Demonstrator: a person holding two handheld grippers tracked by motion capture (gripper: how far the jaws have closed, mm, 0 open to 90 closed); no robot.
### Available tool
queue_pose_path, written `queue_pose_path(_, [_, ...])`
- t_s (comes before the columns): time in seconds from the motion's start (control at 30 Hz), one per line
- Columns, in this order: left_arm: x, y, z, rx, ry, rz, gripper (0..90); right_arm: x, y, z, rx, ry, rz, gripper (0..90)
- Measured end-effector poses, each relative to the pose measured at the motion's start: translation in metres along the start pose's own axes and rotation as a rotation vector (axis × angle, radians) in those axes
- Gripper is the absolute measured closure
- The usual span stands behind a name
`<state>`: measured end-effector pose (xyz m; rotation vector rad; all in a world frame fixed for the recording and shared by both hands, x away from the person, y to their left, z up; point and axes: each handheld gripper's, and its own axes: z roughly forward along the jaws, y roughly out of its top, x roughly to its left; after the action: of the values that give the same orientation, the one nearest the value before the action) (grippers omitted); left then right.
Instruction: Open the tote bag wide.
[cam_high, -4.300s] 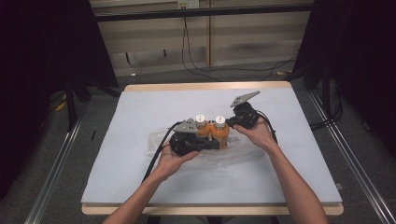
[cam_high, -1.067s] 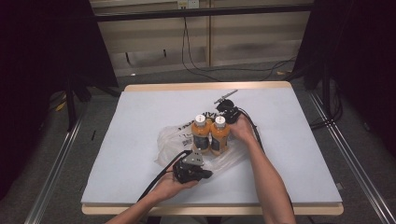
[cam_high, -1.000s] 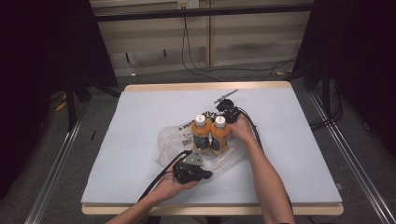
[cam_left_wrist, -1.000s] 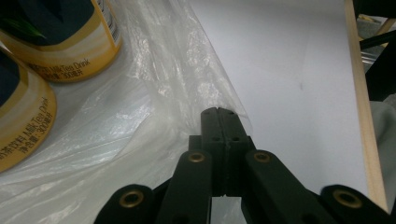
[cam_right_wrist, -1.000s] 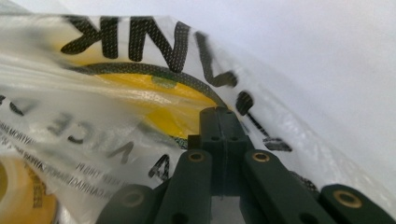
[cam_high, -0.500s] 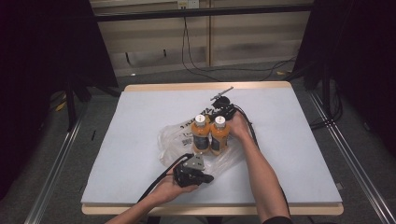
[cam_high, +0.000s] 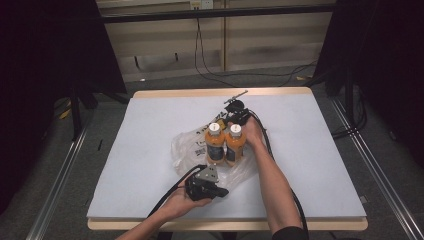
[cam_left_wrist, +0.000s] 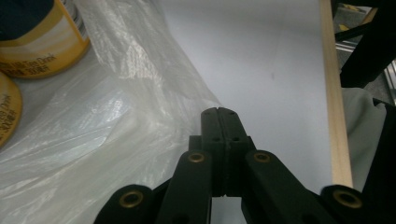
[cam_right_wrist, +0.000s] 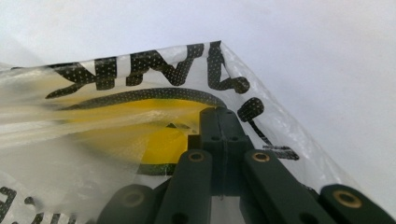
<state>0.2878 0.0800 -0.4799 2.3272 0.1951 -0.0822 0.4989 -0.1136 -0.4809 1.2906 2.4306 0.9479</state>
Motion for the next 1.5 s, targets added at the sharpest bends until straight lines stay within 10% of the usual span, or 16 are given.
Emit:
queue_pose_path(0.53, [0.015, 0.001, -0.003, -0.029, 0.005, -0.073, 90.0, 0.007, -0.007, -0.014, -0.054, 0.062, -0.006, 90.0])
queue_pose_path(0.97, [0.017, 0.003, -0.021, -0.138, 0.050, -0.095, 85.4, 0.009, -0.012, -0.065, -0.167, 0.096, -0.055, 90.0])
queue_pose_path(1.3, [0.019, 0.006, -0.036, -0.188, 0.133, -0.092, 66.1, 0.009, -0.032, -0.104, -0.267, 0.099, -0.083, 80.6])
queue_pose_path(1.5, [0.022, 0.006, -0.047, -0.246, 0.174, -0.119, 32.8, 0.011, -0.047, -0.118, -0.296, 0.087, -0.078, 61.1])
